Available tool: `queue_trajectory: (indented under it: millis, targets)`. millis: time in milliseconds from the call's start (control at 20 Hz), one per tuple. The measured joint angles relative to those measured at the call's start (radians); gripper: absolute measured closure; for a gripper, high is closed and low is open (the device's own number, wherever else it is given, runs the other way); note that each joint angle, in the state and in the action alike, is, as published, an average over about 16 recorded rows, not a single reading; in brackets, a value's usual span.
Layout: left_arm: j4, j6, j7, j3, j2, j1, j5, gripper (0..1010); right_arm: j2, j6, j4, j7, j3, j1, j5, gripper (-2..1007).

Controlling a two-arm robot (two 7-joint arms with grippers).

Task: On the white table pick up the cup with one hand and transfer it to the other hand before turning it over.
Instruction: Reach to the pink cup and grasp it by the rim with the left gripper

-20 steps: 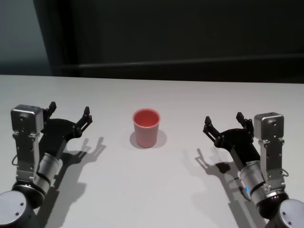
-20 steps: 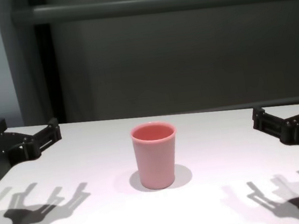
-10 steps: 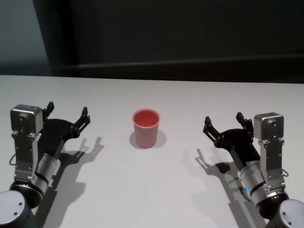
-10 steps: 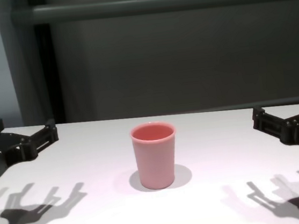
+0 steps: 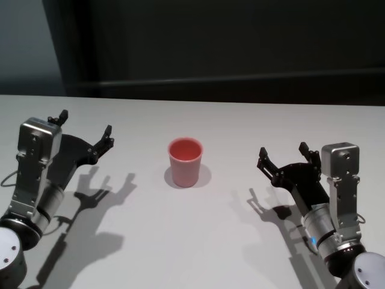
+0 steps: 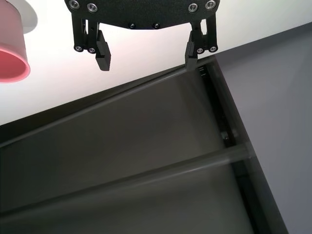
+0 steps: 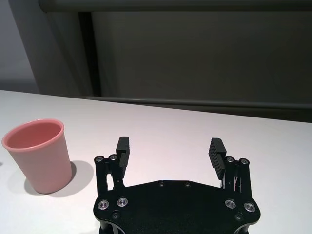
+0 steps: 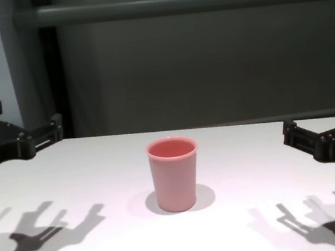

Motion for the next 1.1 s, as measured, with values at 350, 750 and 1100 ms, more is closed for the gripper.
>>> queue_trajectory:
  millis: [350,750,1100]
  targets:
    - [-0.048,0.014,-0.121,0.046,0.092,-0.049,0.09,7,0.0,0.0,0.0,0.0,0.0,0.0,0.0,3]
    - [-0.105,0.034,-0.286,0.132,0.217,-0.144,0.184,7,0.0,0.0,0.0,0.0,0.0,0.0,0.0,3]
    - [-0.132,0.045,-0.41,0.218,0.307,-0.251,0.256,7,0.0,0.0,0.0,0.0,0.0,0.0,0.0,3]
